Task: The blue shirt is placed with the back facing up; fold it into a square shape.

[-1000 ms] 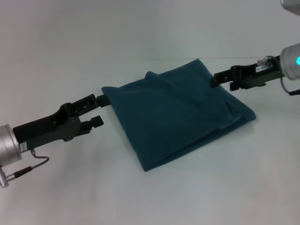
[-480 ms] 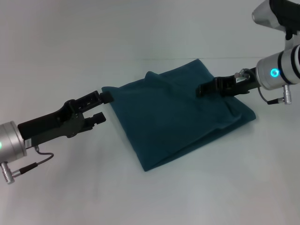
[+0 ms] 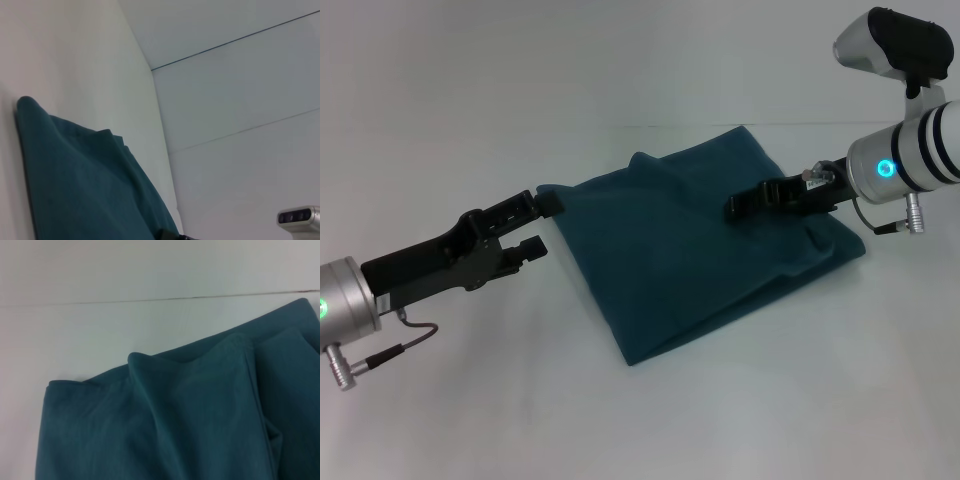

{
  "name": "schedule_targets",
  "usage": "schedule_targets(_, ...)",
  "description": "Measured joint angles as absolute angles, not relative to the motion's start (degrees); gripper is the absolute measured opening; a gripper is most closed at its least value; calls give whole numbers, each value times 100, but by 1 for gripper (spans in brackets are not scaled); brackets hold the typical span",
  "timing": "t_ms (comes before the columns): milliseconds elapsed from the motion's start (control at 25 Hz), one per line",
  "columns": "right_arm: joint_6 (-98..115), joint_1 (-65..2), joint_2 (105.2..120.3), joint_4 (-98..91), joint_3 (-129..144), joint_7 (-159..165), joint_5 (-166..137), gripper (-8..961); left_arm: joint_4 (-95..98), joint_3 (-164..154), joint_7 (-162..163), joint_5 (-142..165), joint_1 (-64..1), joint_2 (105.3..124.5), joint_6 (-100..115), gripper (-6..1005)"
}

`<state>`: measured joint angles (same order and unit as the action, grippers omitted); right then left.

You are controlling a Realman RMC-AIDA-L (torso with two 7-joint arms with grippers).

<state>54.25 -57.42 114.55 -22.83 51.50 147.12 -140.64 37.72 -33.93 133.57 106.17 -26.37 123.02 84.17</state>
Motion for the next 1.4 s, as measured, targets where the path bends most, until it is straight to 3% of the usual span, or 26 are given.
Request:
schedule_targets(400, 5471, -5692, 11448, -2356, 5136, 14710, -14003, 711, 3770, -3393, 13344, 10605, -2684, 12332, 8409, 947)
schedule_targets(640, 5500, -5684, 11426, -2397, 5105, 14711, -14000, 483, 3770, -3392, 13341, 10605, -2697, 12341, 8357, 947)
schedule_targets(1040, 5625, -5604, 11367, -2494, 4892, 14697, -13956, 248, 3770, -3393, 13341, 10605, -2699, 12367, 8330, 947)
schedule_targets(1160, 5667, -5599, 11369, -2562, 4885, 14696, -13941, 57, 3770, -3388, 13341, 10575, -2699, 12368, 8304, 947)
schedule_targets(1400, 5830, -5586, 11374, -2723, 4886, 14698, -13773, 56, 3770, -3383, 13336, 10530, -2695, 12367, 8287, 947)
